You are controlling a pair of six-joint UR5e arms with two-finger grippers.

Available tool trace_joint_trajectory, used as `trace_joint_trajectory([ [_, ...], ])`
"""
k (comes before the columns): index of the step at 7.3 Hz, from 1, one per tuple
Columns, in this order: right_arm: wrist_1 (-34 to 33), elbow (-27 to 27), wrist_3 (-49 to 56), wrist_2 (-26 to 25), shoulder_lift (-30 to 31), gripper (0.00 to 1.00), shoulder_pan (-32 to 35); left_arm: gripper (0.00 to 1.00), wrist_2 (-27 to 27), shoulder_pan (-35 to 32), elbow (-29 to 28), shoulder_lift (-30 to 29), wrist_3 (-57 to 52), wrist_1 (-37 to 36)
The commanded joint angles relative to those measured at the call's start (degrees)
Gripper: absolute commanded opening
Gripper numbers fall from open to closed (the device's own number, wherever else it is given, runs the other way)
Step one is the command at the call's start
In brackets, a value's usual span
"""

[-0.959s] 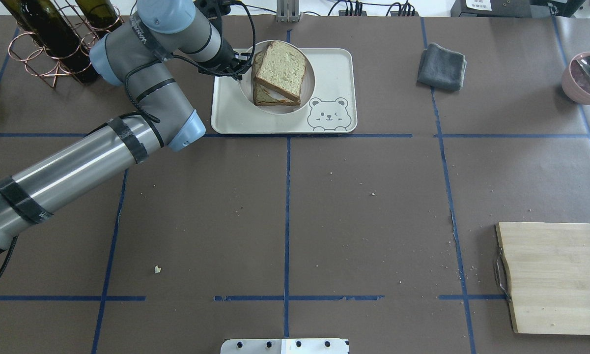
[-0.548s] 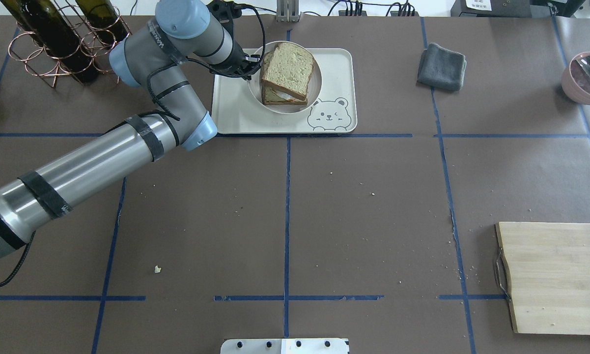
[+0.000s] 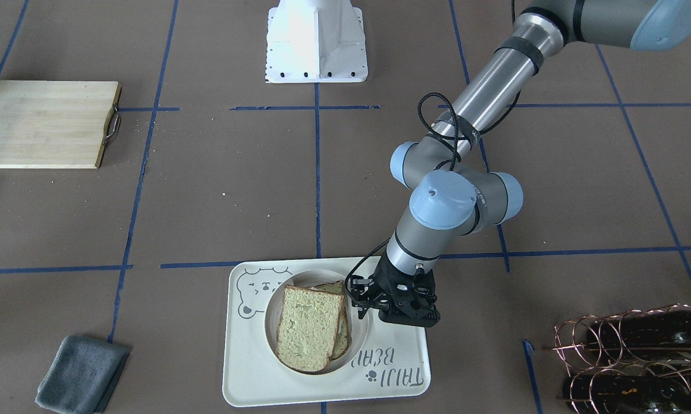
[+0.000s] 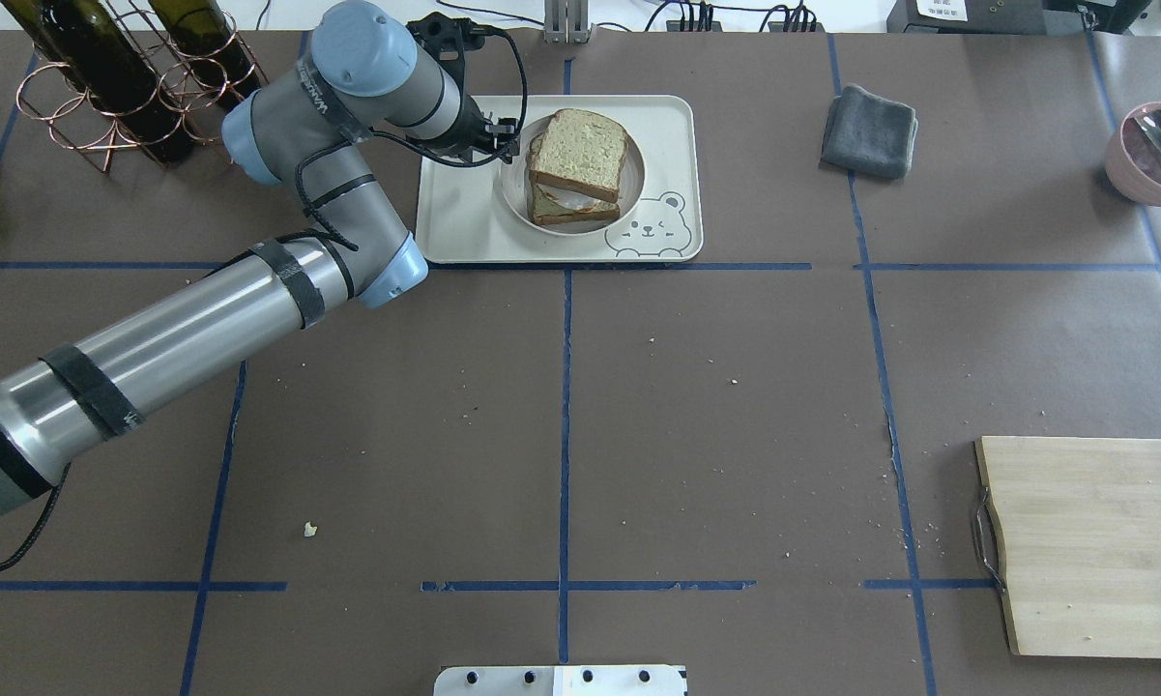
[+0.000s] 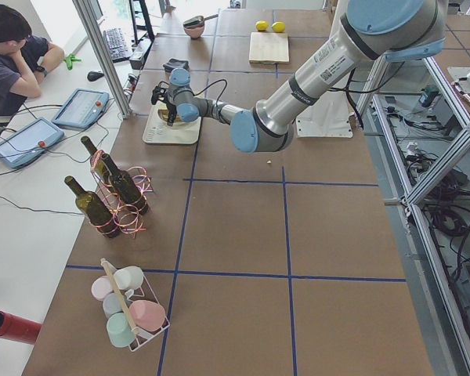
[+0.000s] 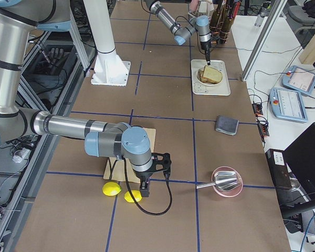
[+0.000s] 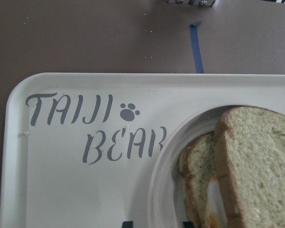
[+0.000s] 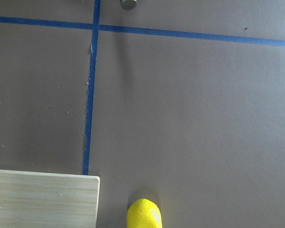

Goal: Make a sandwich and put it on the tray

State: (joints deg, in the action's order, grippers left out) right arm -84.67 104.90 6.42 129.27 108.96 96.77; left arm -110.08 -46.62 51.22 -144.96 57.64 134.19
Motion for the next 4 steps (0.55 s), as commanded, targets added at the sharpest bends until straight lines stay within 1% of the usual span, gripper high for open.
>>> trace_joint_trajectory([
  [1, 0.0, -0.2, -0.1, -0.1, -0.1, 1.0, 0.0, 1.0, -0.4, -3.4, 14.5, 7.2, -6.7, -9.3],
  [2, 0.0, -0.1, -0.2, 0.1, -0.2, 1.0, 0.0, 1.0, -2.3, -4.1, 24.8, 11.6, -11.8, -19.0],
  [3, 0.0, 0.0, -0.5, 0.7, -0.2, 1.0, 0.0, 1.0, -4.8, -5.5, 34.8, 17.9, -17.5, -24.9],
  [4, -0.3, 0.2, -1.2, 1.4, -0.7, 1.0, 0.0, 1.0, -7.7, -7.3, 44.8, 23.9, -25.7, -30.5],
])
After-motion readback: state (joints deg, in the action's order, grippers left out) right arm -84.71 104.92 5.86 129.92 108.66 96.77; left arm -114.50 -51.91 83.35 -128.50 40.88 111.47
